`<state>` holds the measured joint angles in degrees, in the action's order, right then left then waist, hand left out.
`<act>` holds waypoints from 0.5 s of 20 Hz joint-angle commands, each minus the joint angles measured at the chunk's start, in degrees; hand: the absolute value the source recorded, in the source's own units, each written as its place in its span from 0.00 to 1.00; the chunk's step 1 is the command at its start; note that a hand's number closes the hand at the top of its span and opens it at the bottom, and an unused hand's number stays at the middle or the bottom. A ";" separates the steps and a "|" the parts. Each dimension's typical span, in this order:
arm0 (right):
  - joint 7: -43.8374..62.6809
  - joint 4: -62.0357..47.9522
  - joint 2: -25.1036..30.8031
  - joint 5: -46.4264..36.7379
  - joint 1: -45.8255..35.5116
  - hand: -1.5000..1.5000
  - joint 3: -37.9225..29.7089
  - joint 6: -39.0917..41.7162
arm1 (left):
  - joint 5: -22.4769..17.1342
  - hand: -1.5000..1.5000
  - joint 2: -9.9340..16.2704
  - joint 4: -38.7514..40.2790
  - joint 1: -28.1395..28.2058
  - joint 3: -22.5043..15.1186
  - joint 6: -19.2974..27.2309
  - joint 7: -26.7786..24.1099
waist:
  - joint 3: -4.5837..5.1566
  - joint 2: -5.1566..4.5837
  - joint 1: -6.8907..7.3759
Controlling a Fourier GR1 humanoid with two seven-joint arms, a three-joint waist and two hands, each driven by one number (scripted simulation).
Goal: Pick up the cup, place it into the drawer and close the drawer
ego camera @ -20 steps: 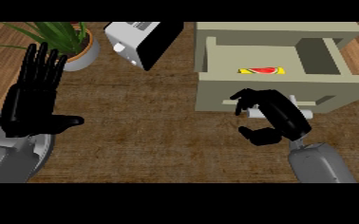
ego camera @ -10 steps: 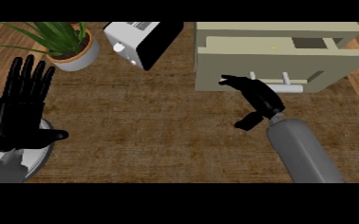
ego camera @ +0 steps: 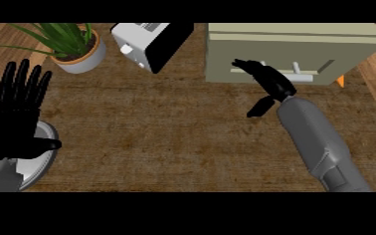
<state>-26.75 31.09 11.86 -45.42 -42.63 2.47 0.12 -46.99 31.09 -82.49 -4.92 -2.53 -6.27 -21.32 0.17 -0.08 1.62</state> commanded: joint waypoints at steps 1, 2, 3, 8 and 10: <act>-4.59 -11.59 2.76 0.45 -6.58 0.00 -3.25 0.40 | -0.18 0.00 -0.03 0.35 0.80 1.05 -2.57 0.00 | -0.28 -0.86 1.07; -5.89 -12.19 4.99 0.58 -6.94 0.00 -3.53 2.24 | -0.64 0.00 0.71 1.92 -0.11 1.33 -3.83 0.86 | -0.28 -0.98 1.01; -3.93 -13.83 4.38 0.32 -9.48 0.00 -3.96 1.81 | 0.58 0.00 -0.52 -0.67 -0.30 0.50 -0.95 0.75 | -0.31 -1.04 1.57; -3.47 -17.24 5.93 0.46 -13.92 0.00 -5.20 2.75 | 2.45 0.00 -2.47 2.28 -0.89 -0.97 -3.27 -1.38 | -0.28 -1.72 2.44; -5.50 -18.28 7.03 0.72 -13.68 0.00 -5.65 2.71 | 0.94 0.00 -0.07 0.30 -4.41 0.20 -0.58 3.71 | -0.43 -1.94 2.93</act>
<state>-35.97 17.52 16.20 -44.78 -51.88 -0.98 4.57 -45.97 30.41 -81.50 -6.64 -2.35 -8.08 -20.20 0.31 -0.12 3.16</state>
